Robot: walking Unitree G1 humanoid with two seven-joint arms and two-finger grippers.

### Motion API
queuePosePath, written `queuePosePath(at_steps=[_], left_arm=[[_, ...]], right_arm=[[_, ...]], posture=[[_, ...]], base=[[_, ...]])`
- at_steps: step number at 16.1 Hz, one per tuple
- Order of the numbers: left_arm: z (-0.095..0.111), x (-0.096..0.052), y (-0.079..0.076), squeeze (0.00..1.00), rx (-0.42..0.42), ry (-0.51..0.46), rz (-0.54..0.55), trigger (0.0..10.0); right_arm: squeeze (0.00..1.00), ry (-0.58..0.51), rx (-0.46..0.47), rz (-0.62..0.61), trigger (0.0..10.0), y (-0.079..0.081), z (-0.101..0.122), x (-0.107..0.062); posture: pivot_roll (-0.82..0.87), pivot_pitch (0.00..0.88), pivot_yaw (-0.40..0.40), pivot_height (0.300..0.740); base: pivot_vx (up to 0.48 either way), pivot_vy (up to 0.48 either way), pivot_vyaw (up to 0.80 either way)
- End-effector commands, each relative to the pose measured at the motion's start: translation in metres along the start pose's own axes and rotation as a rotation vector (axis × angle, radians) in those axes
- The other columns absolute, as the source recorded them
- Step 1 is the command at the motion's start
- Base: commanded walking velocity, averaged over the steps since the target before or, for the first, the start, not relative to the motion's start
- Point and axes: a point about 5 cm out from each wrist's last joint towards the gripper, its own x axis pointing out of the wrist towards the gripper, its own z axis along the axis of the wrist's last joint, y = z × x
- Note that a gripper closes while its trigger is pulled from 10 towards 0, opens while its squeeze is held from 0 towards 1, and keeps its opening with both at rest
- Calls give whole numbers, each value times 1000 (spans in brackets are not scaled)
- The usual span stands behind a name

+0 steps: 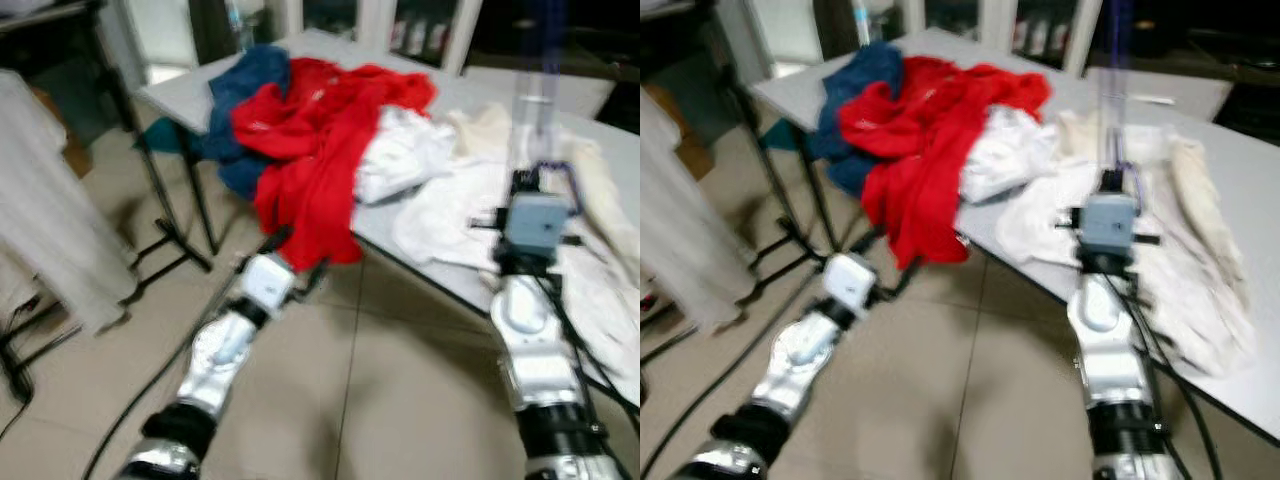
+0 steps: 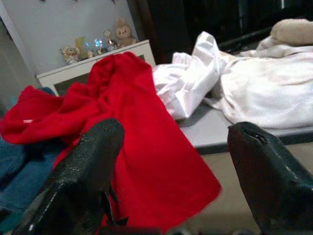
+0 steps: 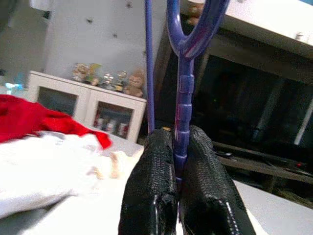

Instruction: Hang hanger

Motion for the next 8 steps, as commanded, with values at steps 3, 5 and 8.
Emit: queuePosePath(at_steps=[3,5,8], left_arm=[[4,6,-8,212,-11,-15,-31,10000],[4,6,-8,212,-10,-14,-32,10000],[4,6,-9,212,-8,-12,-36,10000]], right_arm=[[0,1,-13,-26,10000,-8,0,3],[0,2,-13,-27,10000,-8,0,3],[0,3,-13,-29,10000,-8,0,3]], posture=[[159,0,23,740],[159,0,23,740],[158,0,25,740]], base=[[425,0,0],[428,0,0],[404,0,0]])
